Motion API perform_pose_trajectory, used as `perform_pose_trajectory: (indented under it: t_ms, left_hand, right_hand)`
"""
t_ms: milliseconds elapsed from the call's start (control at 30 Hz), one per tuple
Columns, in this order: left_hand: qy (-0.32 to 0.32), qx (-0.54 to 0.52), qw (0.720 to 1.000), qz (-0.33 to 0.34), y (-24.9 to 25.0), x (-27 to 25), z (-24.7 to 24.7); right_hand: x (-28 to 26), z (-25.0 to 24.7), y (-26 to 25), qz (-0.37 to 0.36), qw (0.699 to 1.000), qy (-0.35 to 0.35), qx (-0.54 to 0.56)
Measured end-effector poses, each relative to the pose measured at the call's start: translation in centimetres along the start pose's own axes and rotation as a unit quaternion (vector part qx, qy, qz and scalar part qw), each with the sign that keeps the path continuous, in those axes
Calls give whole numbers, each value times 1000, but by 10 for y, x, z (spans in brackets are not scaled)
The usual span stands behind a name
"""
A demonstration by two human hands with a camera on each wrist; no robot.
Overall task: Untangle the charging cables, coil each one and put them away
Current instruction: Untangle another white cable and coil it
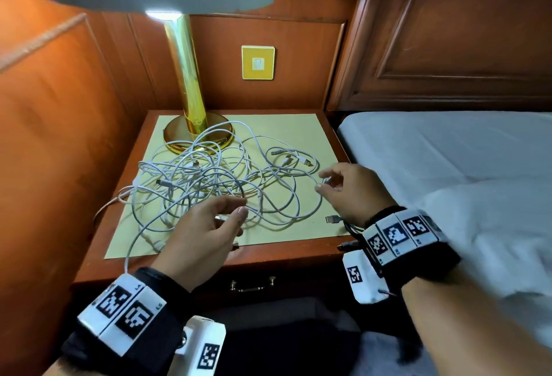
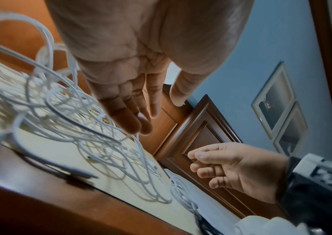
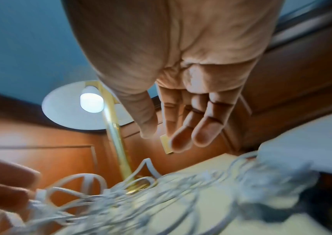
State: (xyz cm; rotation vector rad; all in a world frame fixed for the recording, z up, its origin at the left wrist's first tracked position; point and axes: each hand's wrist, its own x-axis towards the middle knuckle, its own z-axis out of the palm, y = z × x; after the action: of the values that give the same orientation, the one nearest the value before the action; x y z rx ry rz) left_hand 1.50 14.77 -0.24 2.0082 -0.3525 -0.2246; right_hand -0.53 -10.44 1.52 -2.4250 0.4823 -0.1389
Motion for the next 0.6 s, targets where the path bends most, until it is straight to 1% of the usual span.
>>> perform_pose_trajectory:
  t_ms: [67,133,200,267,333,367,433,500,600]
  left_hand:
    - [17,34,999,3,-10,-9,-16]
    - [41,63,997,-4,-20,-19,-30]
    - [65,86,994,-13,-27,-30,-44]
    - [82,92,992,-24,-34,-39,-56]
    - [89,107,989,-45,-40,-46,-66]
    - [90,112,988,-60,-44,-48,-71]
    - [82,111,986,-95,-52,-50,-78]
    - [68,121,983,-119,-59,-49,-83]
    - [56,120,982,-137,-64,-41,-88]
  right_hand:
    - [-12,18,-22,20,997,-65,45]
    - [-20,36,-40,63,986,-133,75]
    - [-19,51,-52,106,977,-171,76]
    - [-14,63,-58,145,972,-179,40]
    - [-10,75,-58,172,968,-179,-47]
    - [-9,81,-58,178,963,-180,-93]
    - [-6,92,-59,183,953,-191,-148]
    - [-3,102,-68,177,953,-196,-150]
    - [-1,116,-88,148,960,-200,-128]
